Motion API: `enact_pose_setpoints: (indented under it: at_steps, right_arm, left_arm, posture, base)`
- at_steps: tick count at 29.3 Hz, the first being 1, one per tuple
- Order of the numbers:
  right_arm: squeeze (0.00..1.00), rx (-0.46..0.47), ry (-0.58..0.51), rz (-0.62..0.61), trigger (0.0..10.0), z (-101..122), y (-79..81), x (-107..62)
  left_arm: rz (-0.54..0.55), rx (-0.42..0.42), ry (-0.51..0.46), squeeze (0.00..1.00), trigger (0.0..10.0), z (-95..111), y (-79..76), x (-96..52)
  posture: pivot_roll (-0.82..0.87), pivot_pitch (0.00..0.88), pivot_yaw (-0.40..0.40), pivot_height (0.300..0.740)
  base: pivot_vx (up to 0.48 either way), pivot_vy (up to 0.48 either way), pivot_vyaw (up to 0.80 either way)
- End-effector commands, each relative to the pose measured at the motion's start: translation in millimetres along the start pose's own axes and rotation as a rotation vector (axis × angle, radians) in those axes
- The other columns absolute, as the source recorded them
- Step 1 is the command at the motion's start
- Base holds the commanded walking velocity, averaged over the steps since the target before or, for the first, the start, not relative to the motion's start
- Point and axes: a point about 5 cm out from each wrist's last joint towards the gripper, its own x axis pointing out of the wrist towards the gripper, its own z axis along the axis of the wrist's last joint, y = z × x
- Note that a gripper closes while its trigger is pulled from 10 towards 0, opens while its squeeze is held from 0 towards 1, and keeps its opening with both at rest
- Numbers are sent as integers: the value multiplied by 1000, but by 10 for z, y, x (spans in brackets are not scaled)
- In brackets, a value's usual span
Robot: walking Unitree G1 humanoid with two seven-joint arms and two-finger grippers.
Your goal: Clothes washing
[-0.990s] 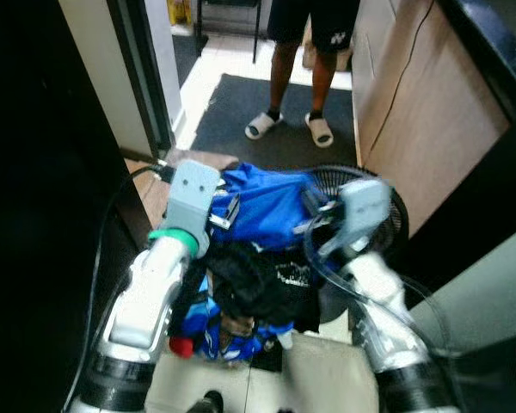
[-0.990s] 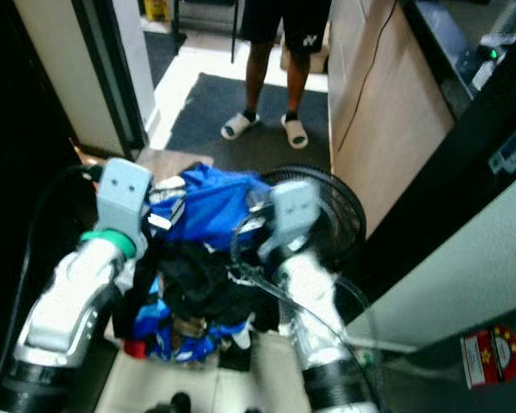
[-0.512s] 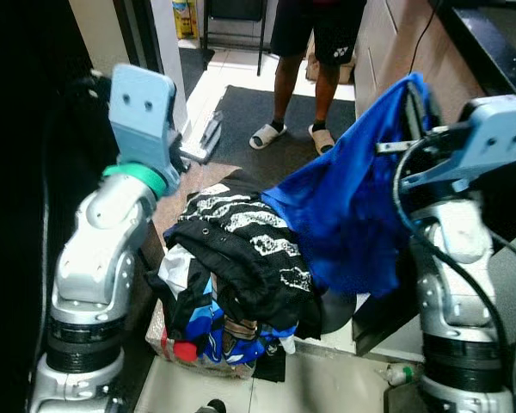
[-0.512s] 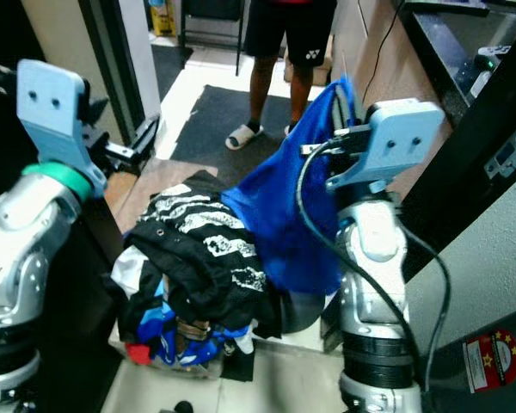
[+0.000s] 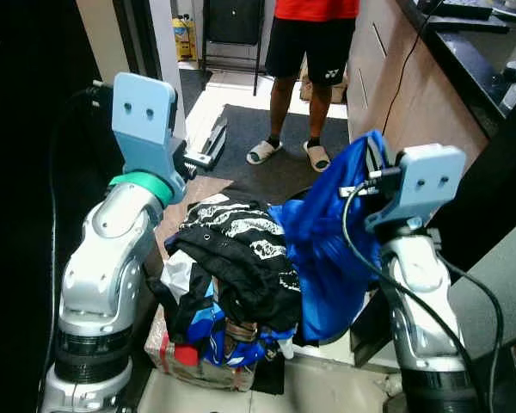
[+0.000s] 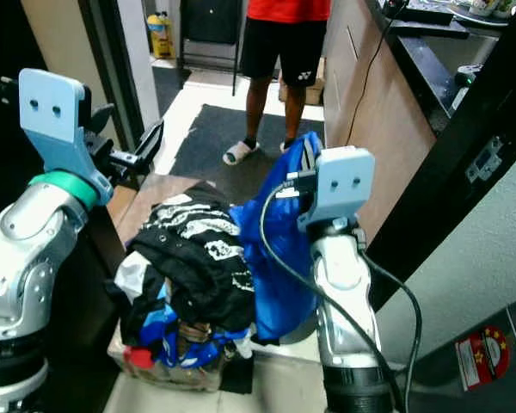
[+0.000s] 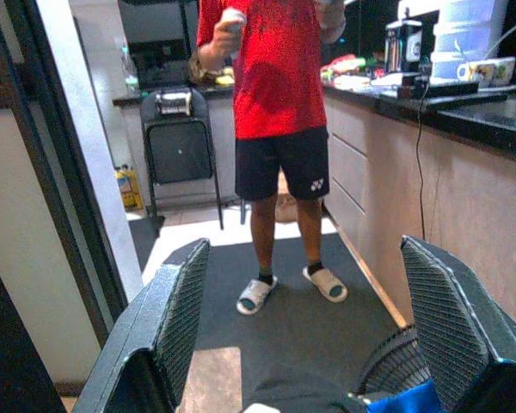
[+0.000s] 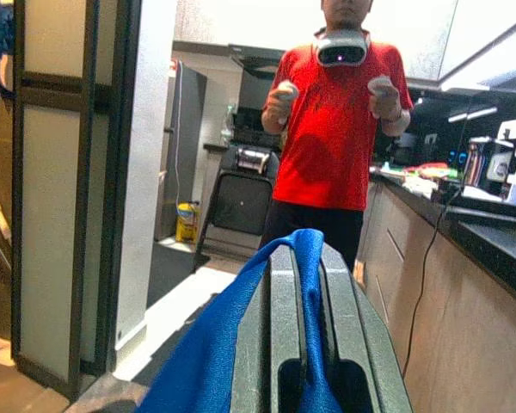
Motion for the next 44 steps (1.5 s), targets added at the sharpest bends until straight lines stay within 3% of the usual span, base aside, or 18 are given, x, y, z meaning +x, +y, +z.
enact_pose_setpoints:
  at_steps: [1, 13, 27, 44]
  right_arm:
    - [0, 4, -4, -27, 10000, -13, -73, 21]
    - [0, 4, 14, -64, 10000, -63, -121, -19]
    - [0, 27, 0, -129, 10000, -41, -213, 17]
    - [0, 48, 0, -142, 10000, -45, -179, 7]
  left_arm:
    - [18, -5, -3, 0, 10000, -13, 46, 27]
    - [31, 8, 11, 0, 10000, -54, 104, 25]
    - [17, 45, -36, 0, 10000, 62, 158, 163]
    - [3, 52, -52, 0, 10000, 105, 151, 218]
  posture:
    - [123, 0, 30, 740]
    - [111, 0, 50, 740]
    - [98, 0, 78, 740]
    - [106, 0, 89, 740]
  base:
    - [0, 0, -800]
    - [0, 0, -800]
    - [0, 0, -800]
    - [0, 0, -800]
